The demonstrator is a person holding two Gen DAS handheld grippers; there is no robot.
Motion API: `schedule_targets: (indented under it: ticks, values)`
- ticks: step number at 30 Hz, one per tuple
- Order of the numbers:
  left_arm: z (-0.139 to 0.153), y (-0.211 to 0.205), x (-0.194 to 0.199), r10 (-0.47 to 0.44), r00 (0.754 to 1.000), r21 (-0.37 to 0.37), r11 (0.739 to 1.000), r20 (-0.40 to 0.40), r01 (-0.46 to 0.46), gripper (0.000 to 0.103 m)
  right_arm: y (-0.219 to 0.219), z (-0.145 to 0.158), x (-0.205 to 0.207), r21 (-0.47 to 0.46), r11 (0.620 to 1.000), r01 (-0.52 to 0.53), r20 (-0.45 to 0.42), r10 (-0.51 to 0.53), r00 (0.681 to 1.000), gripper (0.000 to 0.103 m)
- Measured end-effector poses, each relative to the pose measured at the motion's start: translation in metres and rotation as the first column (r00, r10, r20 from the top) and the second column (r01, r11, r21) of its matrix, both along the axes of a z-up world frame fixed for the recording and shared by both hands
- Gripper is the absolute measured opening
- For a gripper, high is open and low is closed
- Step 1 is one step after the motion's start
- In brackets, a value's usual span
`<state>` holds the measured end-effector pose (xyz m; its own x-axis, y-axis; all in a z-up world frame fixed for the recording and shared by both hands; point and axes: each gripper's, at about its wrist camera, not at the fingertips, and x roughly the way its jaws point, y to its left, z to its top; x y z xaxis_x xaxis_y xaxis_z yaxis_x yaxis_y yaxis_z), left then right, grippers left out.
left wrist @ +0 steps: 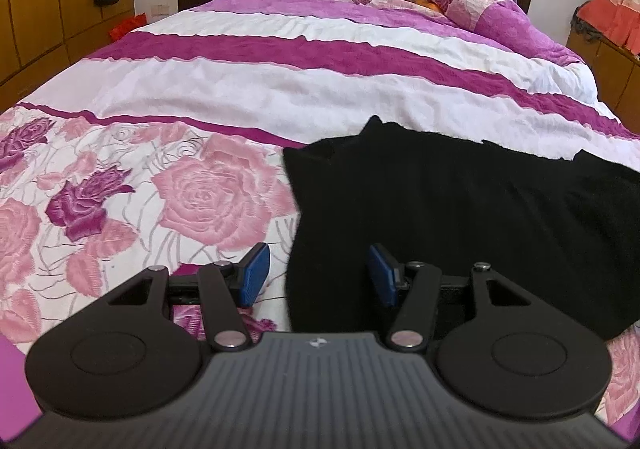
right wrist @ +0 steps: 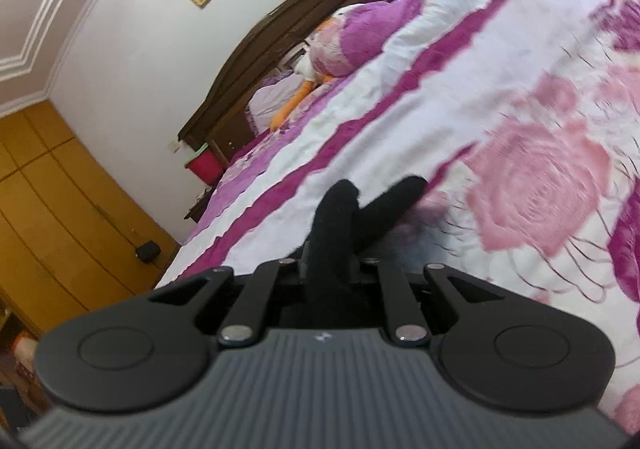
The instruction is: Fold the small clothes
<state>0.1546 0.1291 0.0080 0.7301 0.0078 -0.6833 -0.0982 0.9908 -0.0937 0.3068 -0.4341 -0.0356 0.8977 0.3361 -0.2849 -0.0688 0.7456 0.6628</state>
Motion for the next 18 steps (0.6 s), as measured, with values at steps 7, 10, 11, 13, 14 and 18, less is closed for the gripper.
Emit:
schedule_targets:
  ticks: [7,10,11,13,14,18]
  values:
    - [0.007,0.014,-0.002,0.005,1.000,0.030,1.000,-0.017,-0.005,0.061,0.028,0.033,0.003,-0.064,0.997,-0.054,0.034,0.056,0.998,0.013]
    - [0.009,0.020,-0.002,0.007,1.000,0.025,1.000,-0.018,-0.006,0.061,0.045,0.047,0.007,-0.100,0.992,-0.080,0.051,0.085,0.995,0.013]
    - [0.010,0.022,-0.002,0.006,1.000,0.023,1.000,-0.014,-0.006,0.061,0.052,0.052,0.008,-0.109,0.990,-0.088,0.058,0.095,0.994,0.013]
    - [0.011,0.025,-0.003,0.008,1.000,0.022,1.000,-0.009,-0.008,0.061,0.068,0.062,0.010,-0.128,0.985,-0.113,0.076,0.124,0.989,0.013]
    - [0.011,0.027,-0.003,0.009,1.000,0.020,1.000,-0.006,-0.009,0.061,0.075,0.065,0.011,-0.134,0.983,-0.125,0.083,0.136,0.987,0.013]
    - [0.011,0.037,-0.007,0.019,1.000,0.012,1.000,0.004,-0.019,0.061,0.112,0.082,0.016,-0.180,0.965,-0.189,0.108,0.211,0.972,0.013]
